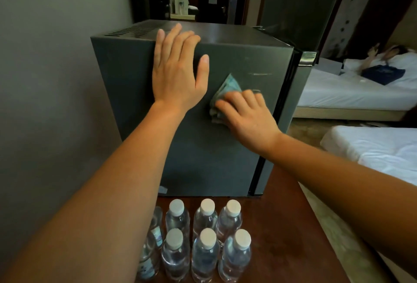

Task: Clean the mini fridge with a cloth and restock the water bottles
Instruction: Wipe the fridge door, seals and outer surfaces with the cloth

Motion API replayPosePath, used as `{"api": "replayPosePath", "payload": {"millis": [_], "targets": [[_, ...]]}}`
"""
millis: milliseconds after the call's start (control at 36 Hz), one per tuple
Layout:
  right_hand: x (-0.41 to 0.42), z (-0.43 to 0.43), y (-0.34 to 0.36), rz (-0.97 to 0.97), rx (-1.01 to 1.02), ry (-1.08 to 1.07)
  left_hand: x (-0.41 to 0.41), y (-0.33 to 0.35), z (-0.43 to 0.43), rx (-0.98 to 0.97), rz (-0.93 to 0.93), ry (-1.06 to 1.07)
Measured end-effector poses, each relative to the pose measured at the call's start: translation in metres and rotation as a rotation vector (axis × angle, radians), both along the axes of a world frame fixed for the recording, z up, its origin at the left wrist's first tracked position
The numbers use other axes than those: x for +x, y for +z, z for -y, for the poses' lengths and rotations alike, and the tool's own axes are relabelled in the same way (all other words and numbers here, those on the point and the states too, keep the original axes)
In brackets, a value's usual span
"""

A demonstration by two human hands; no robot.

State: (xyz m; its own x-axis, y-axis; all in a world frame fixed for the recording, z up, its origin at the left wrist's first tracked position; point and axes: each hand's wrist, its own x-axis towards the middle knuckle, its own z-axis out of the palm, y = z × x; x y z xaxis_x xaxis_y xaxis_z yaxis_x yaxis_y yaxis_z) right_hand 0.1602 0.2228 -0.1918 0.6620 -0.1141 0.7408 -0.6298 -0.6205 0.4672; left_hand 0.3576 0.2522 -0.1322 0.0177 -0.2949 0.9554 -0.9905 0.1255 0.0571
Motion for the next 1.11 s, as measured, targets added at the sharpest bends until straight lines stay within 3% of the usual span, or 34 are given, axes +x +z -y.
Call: {"api": "replayPosePath", "payload": {"millis": [111, 222, 306, 472, 556, 806, 1000, 1111], "targets": [[-0.014, 0.004, 0.003, -0.065, -0.019, 0.007, -0.013, 0.015, 0.006, 0.018, 0.098, 0.01], [-0.019, 0.013, 0.04, 0.145, -0.042, 0.004, -0.028, 0.011, 0.01, 0.047, 0.109, 0.037], [-0.021, 0.015, 0.045, 0.201, -0.022, -0.01, -0.035, 0.007, 0.013, 0.013, 0.042, 0.035], [-0.033, 0.005, 0.003, -0.047, 0.024, 0.007, -0.039, 0.008, 0.017, -0.014, 0.004, 0.039], [-0.038, 0.007, 0.006, -0.071, 0.013, 0.02, -0.038, 0.007, 0.016, -0.014, -0.006, 0.039], [-0.031, 0.021, 0.057, 0.32, 0.032, -0.014, -0.038, 0.007, 0.017, -0.028, -0.002, 0.034], [-0.049, 0.013, -0.001, -0.056, 0.026, -0.027, -0.037, 0.009, 0.016, -0.058, -0.008, 0.005], [-0.044, 0.019, 0.026, 0.059, 0.014, -0.03, -0.033, 0.009, 0.014, -0.064, 0.002, -0.025]]}}
